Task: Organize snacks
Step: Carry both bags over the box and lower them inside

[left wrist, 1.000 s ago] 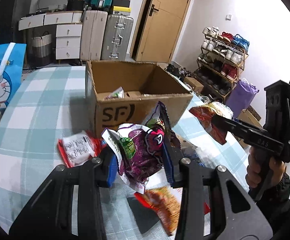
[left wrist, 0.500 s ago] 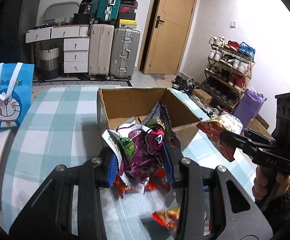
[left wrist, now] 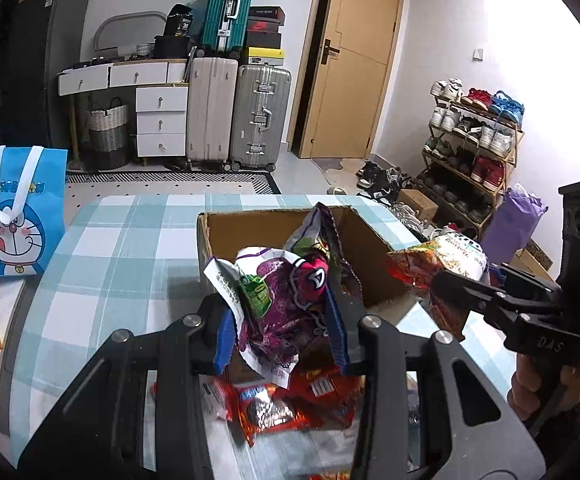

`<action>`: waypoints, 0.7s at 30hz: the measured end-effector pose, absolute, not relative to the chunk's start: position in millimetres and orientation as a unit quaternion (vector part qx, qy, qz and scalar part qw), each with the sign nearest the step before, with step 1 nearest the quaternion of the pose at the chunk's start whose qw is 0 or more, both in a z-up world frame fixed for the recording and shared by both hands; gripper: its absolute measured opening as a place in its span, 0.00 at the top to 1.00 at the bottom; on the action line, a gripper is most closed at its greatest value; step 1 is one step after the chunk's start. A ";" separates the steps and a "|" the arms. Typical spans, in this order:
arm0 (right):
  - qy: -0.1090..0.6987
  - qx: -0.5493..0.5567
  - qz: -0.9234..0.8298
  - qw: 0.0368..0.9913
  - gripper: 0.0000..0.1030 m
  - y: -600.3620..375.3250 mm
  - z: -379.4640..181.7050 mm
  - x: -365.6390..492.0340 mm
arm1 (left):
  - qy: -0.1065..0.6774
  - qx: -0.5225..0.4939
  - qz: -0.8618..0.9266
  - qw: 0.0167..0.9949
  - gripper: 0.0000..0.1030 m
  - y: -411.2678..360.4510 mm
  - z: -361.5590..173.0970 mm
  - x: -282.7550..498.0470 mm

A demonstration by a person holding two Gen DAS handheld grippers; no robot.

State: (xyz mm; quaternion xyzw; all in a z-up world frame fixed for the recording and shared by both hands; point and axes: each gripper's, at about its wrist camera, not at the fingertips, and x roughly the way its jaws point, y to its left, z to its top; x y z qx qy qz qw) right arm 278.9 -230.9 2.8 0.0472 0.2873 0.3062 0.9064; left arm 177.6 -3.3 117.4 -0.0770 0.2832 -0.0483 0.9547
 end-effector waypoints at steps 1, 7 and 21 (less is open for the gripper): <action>0.288 0.048 0.306 0.906 0.44 -230.1 2.8 282.3 | 0.285 -0.076 -0.045 0.954 0.66 -3.9 116.7 183.5; 0.295 0.049 0.303 0.905 0.44 -220.3 0.2 306.7 | 0.291 -0.069 -0.038 0.953 0.66 -9.7 108.1 214.8; 0.302 0.031 0.294 0.906 0.44 -192.6 -16.1 347.1 | 0.301 -0.056 -0.035 0.951 0.66 -17.8 84.2 253.9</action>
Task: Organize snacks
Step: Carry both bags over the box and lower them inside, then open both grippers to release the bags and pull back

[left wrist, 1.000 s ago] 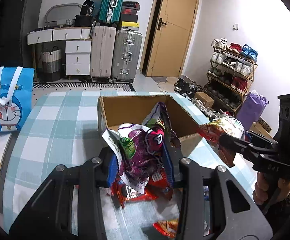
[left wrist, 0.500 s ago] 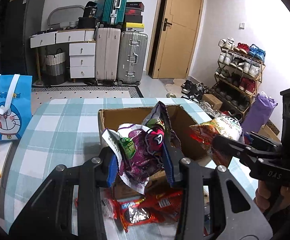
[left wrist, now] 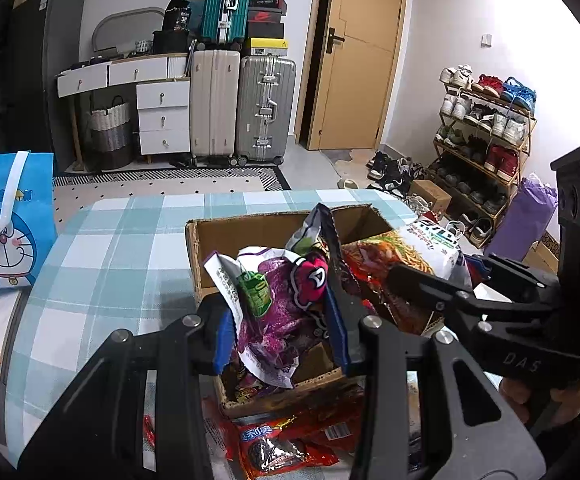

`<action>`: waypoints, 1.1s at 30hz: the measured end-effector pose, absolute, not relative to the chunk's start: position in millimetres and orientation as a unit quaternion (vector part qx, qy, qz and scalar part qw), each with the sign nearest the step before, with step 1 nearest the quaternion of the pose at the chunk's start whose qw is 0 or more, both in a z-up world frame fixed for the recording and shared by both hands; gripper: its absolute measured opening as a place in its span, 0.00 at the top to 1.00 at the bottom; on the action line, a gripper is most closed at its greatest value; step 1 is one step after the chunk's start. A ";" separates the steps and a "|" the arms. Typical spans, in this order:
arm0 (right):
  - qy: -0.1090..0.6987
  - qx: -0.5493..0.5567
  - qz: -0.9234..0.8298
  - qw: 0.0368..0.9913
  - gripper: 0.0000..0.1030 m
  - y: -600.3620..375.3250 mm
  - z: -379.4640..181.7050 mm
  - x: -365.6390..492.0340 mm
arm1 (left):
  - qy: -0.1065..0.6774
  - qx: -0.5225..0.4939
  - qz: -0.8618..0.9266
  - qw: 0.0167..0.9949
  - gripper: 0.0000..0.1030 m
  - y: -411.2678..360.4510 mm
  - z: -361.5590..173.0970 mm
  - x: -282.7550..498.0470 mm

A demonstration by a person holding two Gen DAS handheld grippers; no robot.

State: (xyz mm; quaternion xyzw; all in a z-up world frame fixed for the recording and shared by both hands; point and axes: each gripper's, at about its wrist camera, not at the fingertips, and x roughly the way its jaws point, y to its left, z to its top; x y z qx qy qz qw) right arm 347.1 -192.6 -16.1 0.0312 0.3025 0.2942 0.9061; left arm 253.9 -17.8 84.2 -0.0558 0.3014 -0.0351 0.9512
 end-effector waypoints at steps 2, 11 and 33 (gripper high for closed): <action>0.303 0.025 0.295 0.906 0.44 -188.9 -18.7 350.9 | 0.308 -0.058 -0.042 0.949 0.66 -17.2 78.6 260.1; 0.317 0.006 0.298 0.900 0.44 -178.9 -32.8 365.5 | 0.340 -0.047 -0.040 0.938 0.66 -15.6 46.8 287.1; 0.344 -0.015 0.299 0.890 0.44 -169.6 -48.8 367.7 | 0.347 -0.015 -0.042 0.937 0.66 -2.6 11.5 329.4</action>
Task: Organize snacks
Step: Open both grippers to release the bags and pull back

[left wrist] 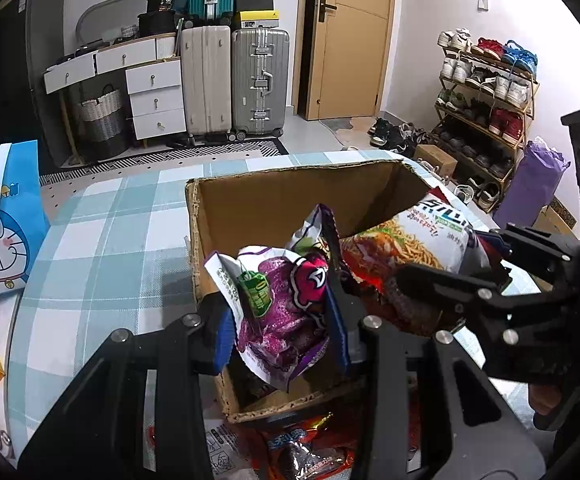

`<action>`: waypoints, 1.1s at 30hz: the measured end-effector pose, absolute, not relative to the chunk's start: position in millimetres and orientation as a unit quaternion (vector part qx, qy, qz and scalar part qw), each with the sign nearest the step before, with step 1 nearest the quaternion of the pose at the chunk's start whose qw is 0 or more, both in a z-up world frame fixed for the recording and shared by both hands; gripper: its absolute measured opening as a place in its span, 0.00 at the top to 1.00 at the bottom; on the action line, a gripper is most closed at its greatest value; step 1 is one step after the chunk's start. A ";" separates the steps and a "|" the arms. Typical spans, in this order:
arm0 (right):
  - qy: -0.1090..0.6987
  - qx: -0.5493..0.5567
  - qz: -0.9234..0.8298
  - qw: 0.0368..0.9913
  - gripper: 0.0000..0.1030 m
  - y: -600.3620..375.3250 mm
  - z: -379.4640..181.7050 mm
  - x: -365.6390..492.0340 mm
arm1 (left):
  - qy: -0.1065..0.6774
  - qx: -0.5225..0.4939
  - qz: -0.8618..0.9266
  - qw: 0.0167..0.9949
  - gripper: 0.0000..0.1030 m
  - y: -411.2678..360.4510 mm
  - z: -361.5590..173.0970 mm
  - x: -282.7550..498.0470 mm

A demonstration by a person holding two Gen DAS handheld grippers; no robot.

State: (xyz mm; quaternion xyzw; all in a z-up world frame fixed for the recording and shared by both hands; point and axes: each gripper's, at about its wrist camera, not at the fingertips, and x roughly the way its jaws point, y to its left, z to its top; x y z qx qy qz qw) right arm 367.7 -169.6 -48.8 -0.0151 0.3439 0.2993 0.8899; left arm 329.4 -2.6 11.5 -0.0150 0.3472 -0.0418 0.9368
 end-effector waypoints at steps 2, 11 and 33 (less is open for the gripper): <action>0.346 -0.017 0.298 0.890 0.44 -168.9 -49.0 364.8 | 0.347 -0.014 -0.040 0.937 0.66 -2.8 10.3 332.3; 0.322 0.002 0.304 0.896 0.40 -180.0 -40.2 355.1 | 0.343 -0.020 -0.047 0.938 0.55 -3.8 18.2 302.4; 0.340 0.009 0.254 0.905 0.00 -261.7 -44.7 278.0 | 0.332 -0.023 -0.034 0.942 0.01 2.8 33.3 175.4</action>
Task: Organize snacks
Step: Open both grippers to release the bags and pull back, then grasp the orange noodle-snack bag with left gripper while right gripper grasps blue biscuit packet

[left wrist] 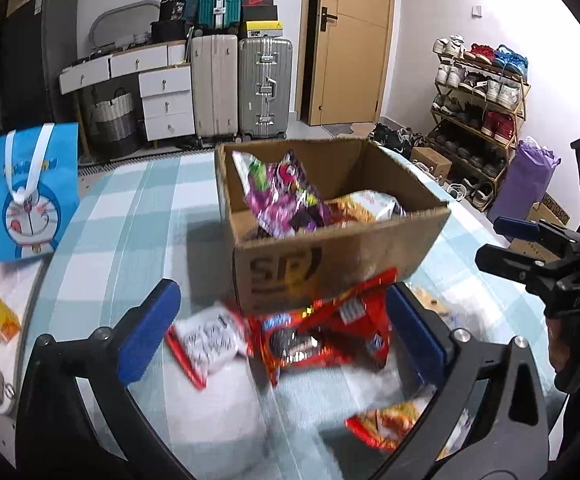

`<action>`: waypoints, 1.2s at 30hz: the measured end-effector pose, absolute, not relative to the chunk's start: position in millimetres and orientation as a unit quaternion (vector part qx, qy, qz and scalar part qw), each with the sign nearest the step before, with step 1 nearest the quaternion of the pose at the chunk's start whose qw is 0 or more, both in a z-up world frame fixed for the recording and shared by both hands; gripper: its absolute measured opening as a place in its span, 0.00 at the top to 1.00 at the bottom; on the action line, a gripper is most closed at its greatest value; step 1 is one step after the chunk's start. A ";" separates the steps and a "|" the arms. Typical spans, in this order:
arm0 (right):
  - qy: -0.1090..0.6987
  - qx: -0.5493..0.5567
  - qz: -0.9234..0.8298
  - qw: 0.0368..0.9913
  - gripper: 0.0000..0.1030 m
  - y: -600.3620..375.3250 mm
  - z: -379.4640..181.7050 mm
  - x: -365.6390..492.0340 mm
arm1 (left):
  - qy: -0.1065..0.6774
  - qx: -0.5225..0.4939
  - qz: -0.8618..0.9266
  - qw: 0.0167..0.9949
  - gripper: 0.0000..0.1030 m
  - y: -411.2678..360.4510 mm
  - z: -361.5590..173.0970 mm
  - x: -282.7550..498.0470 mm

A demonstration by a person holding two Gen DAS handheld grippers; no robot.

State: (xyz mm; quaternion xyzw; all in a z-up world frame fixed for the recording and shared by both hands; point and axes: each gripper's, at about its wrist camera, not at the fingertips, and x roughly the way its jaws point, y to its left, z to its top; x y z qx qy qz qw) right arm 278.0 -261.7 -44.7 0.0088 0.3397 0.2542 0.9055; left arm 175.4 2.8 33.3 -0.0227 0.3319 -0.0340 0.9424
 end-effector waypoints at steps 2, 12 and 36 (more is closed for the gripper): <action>0.346 0.014 0.255 0.903 0.00 -265.2 -49.5 272.6 | 0.336 -0.032 -0.038 0.940 0.01 6.3 26.5 168.7; 0.376 -0.012 0.259 0.890 0.00 -255.7 -65.7 257.3 | 0.356 -0.041 -0.049 0.932 0.01 4.6 16.7 143.1; 0.453 -0.046 0.276 0.847 0.00 -228.6 -114.2 264.4 | 0.415 0.003 -0.167 0.894 0.01 -58.0 1.3 134.8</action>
